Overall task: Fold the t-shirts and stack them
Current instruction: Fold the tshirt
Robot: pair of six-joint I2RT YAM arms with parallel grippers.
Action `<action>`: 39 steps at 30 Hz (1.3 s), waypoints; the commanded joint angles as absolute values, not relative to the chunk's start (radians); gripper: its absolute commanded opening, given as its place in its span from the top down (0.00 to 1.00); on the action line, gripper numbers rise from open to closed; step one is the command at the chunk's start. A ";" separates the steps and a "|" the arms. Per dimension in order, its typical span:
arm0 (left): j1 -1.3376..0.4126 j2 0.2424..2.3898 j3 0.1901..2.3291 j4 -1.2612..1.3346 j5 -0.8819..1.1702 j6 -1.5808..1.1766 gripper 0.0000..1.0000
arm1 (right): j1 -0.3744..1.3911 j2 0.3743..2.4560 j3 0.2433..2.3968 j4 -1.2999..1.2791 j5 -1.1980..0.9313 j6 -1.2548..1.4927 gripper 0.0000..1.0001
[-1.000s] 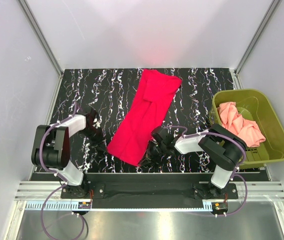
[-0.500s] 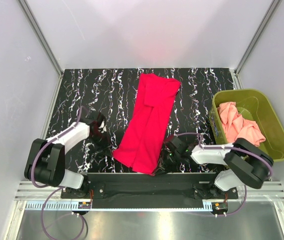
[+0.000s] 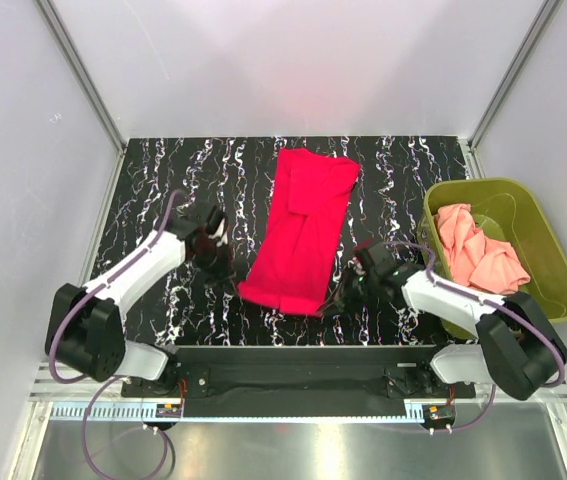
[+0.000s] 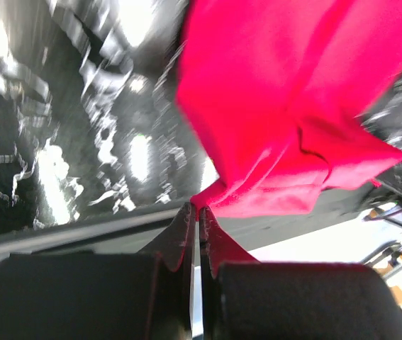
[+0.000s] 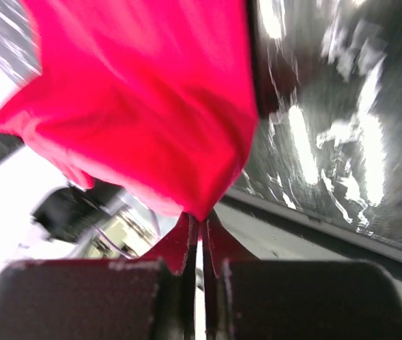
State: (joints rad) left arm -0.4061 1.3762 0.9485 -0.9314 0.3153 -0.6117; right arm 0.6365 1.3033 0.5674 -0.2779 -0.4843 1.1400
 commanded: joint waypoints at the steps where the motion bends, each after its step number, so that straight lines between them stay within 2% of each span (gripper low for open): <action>1: -0.414 1.454 1.150 -0.951 0.265 -0.580 1.00 | 0.493 1.317 0.687 -0.392 -0.540 0.979 1.00; 6: -0.413 1.646 1.406 -0.991 0.265 -0.560 1.00 | 0.390 1.471 0.925 -0.549 -0.560 0.780 1.00; 14: -0.413 1.977 1.765 -1.031 0.276 -0.543 1.00 | 0.267 1.744 1.211 -0.653 -0.601 0.658 1.00; 20: -0.411 2.103 1.870 -1.023 0.302 -0.555 1.00 | 0.224 1.879 1.347 -0.713 -0.626 0.600 1.00; 34: -0.365 2.175 1.966 -0.953 0.288 -0.621 1.00 | 0.170 2.072 1.558 -0.787 -0.676 0.538 1.00; 39: -0.356 2.232 2.028 -0.948 0.333 -0.634 0.99 | 0.156 2.126 1.627 -0.811 -0.681 0.538 0.96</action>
State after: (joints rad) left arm -0.3614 2.2017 1.9709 -0.9825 0.2897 -0.6136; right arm 0.1730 2.0979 1.5608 -0.7769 -0.6502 0.5591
